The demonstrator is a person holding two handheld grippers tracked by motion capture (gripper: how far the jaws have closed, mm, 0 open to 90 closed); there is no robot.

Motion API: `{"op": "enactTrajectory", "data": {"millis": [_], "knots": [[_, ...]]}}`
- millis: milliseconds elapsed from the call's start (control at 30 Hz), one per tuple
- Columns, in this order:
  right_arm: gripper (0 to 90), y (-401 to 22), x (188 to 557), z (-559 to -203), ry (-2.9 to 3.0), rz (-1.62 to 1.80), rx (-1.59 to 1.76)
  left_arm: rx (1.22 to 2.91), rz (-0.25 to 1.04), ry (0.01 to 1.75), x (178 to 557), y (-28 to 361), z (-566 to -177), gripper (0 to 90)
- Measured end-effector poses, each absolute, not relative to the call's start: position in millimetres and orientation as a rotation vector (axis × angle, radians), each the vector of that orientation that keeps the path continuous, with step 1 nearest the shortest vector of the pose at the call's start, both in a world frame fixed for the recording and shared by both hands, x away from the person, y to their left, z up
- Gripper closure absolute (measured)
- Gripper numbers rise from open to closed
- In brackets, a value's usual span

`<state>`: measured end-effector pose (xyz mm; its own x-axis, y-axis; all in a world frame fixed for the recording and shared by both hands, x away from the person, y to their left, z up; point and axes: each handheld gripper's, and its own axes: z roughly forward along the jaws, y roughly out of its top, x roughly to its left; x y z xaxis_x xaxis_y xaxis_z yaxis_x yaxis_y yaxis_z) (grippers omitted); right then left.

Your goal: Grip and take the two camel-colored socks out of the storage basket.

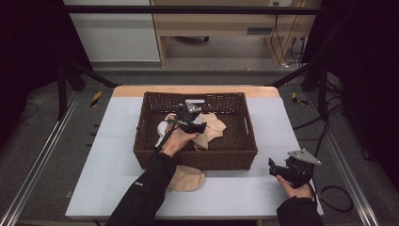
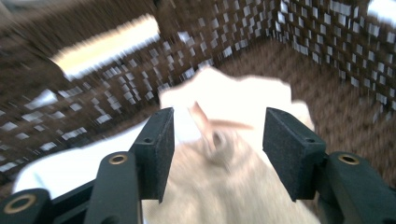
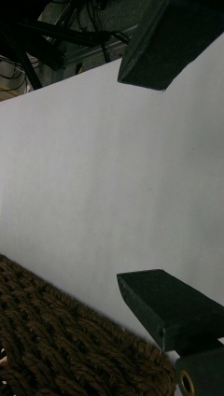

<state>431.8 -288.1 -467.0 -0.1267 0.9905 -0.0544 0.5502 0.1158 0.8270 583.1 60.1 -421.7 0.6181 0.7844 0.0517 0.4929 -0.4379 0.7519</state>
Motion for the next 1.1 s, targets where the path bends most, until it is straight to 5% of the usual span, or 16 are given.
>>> {"op": "enactTrajectory", "data": {"millis": [500,900,1100], "knots": [[5.7,-287.2,431.6,-467.0,1.762,0.881,1.499,2.262,0.483,1.018,586.7,52.5,-436.4,49.0],[5.9,-286.4,431.1,-466.6,1.769,0.892,1.499,2.350,0.435,1.021,584.9,55.8,-432.8,82.1],[5.9,-286.6,430.5,-466.7,1.771,0.886,1.496,2.262,0.433,1.035,582.0,63.5,-424.1,85.0]]}}
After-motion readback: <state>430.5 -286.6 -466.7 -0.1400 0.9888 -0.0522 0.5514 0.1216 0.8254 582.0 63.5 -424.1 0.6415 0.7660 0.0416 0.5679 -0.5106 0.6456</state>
